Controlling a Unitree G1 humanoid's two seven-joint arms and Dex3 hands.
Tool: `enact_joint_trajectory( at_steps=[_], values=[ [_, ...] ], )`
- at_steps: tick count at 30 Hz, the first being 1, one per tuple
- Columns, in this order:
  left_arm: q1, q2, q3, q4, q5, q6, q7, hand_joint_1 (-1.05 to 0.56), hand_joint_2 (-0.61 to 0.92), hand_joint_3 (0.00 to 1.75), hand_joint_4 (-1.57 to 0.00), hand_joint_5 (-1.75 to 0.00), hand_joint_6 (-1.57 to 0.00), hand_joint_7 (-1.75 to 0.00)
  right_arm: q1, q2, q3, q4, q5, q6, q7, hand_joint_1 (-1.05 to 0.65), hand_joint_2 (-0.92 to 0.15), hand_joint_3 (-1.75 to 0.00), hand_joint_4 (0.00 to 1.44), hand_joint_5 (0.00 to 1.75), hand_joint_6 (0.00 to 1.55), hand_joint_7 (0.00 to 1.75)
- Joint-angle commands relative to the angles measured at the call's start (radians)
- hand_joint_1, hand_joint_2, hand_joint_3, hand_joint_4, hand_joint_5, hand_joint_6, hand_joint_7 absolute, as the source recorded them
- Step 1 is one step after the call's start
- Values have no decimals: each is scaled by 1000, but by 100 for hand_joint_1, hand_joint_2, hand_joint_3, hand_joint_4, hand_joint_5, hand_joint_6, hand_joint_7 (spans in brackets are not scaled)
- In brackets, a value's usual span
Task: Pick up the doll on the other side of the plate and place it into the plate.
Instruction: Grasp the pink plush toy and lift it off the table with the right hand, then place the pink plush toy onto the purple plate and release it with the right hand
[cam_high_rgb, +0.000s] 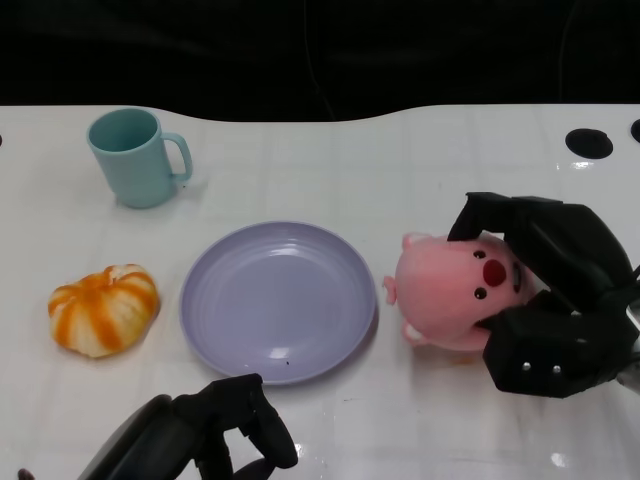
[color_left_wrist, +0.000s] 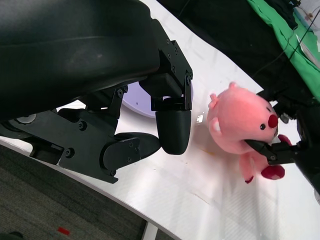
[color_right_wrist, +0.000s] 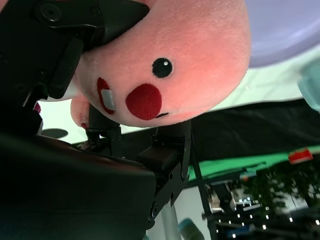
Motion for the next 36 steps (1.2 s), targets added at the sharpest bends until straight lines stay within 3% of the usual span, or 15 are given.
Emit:
enact_joint_trajectory(
  at_steps=[1, 9, 16, 24, 36],
  values=[
    [-3, 6, -5, 15, 11, -9, 7, -25, 79, 69, -68, -175, -63, -132, 7, 12, -29, -52, 48, -23, 11, -10, -25, -149, 97, 175, 75, 175],
    [-4, 2, -17, 26, 20, -21, 17, -24, 78, 71, -69, -175, -64, -129, -23, 80, -25, -102, 53, -22, 11, -10, -21, -158, 100, 175, 77, 175],
    [6, -3, -41, 33, 49, -31, 27, -23, 75, 74, -68, -175, -66, -124, -100, 186, 23, -100, 16, 31, 30, -15, -22, -153, 98, 175, 75, 175],
    [15, -12, -62, 14, 81, -11, 27, -24, 77, 72, -68, -175, -68, -119, -196, 294, 100, 5, -32, 52, 23, -18, -23, -150, 99, 175, 75, 175],
    [18, -14, -66, 30, 97, -37, 34, -23, 79, 70, -67, -175, -67, -119, -317, 399, 197, 206, -110, 67, -26, -24, -26, -136, 99, 175, 75, 175]
  ],
)
